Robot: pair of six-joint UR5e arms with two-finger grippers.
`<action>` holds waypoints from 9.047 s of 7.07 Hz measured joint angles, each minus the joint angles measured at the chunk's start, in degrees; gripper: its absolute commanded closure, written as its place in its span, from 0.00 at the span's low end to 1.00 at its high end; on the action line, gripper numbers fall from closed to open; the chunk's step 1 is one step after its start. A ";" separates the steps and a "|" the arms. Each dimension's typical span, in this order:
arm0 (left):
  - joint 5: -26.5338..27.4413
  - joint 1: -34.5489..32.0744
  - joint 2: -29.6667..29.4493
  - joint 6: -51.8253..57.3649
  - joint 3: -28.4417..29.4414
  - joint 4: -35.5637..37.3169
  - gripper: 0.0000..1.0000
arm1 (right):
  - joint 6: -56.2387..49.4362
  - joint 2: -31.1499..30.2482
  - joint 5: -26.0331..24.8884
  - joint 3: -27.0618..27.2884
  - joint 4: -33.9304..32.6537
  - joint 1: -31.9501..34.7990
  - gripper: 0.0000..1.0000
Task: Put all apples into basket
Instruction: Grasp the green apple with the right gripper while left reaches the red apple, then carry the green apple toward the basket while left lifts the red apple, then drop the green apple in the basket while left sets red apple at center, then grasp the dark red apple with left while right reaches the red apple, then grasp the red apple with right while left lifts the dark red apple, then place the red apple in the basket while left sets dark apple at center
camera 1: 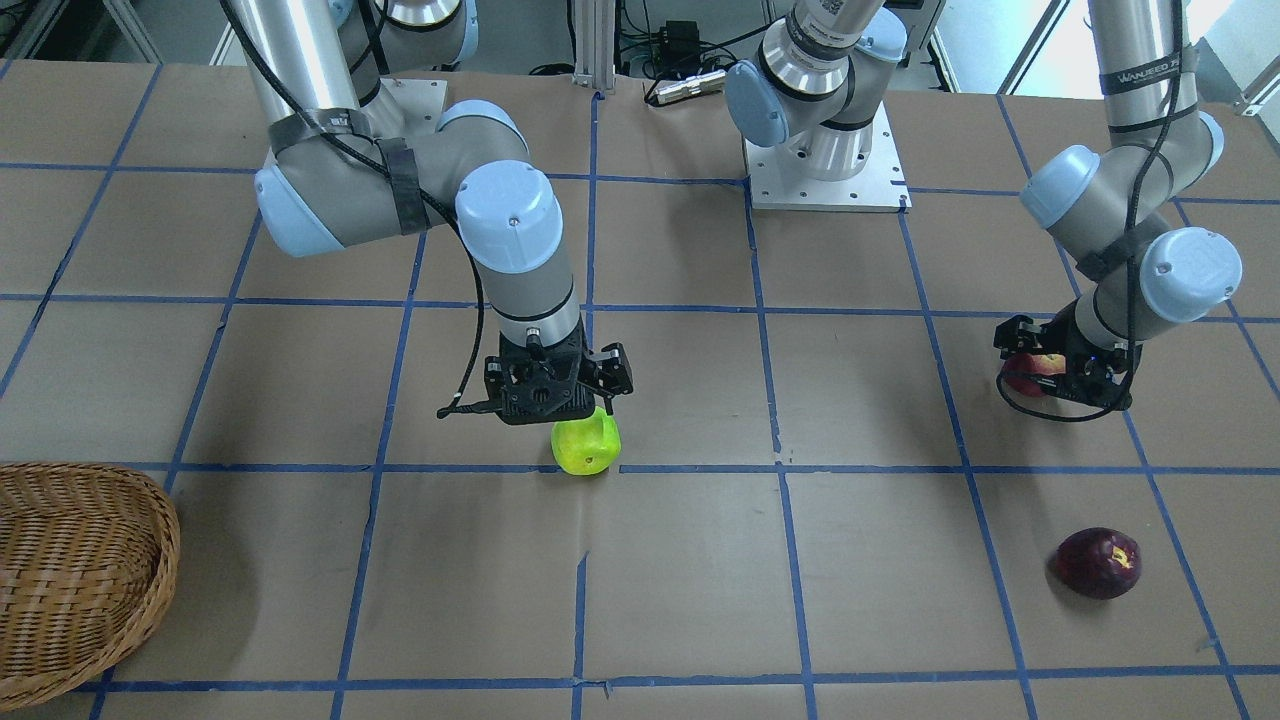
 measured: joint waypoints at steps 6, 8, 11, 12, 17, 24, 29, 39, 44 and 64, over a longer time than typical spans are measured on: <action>-0.09 -1.35 -0.81 -4.60 2.64 0.19 0.88 | 0.31 5.40 -0.24 -0.35 -4.50 0.69 0.61; -1.30 -5.45 -0.50 -10.01 5.64 -4.41 0.88 | 0.51 6.25 -0.02 -1.16 -4.37 0.34 1.00; -7.94 -15.28 0.81 -26.27 6.53 -7.43 0.88 | 0.62 3.20 0.16 -2.88 0.12 -2.40 1.00; -10.03 -19.31 0.56 -32.81 6.74 -7.72 0.88 | 0.16 1.24 0.11 -4.20 3.57 -6.34 1.00; -17.23 -43.37 -6.16 -76.54 18.28 -8.41 0.87 | -21.39 -2.42 -2.29 -10.42 13.21 -32.69 1.00; -20.48 -54.77 -15.22 -97.19 27.26 -10.10 0.00 | -51.86 11.35 -13.22 -20.20 6.52 -49.08 1.00; -22.55 -37.97 -7.05 -57.75 36.11 -32.00 0.00 | -54.04 15.65 -14.66 -20.61 0.92 -49.67 0.00; -12.66 -7.94 -23.68 -9.99 46.53 -17.26 0.00 | -38.27 -4.53 -4.70 -19.87 31.86 -36.50 0.00; -12.60 -7.53 -28.08 -9.38 45.82 -18.58 0.47 | 4.17 0.53 -1.33 -17.05 25.67 -11.45 0.00; -20.63 -52.39 -19.18 -89.49 33.18 -13.31 0.06 | -18.41 1.90 -6.41 -21.70 27.48 -33.47 1.00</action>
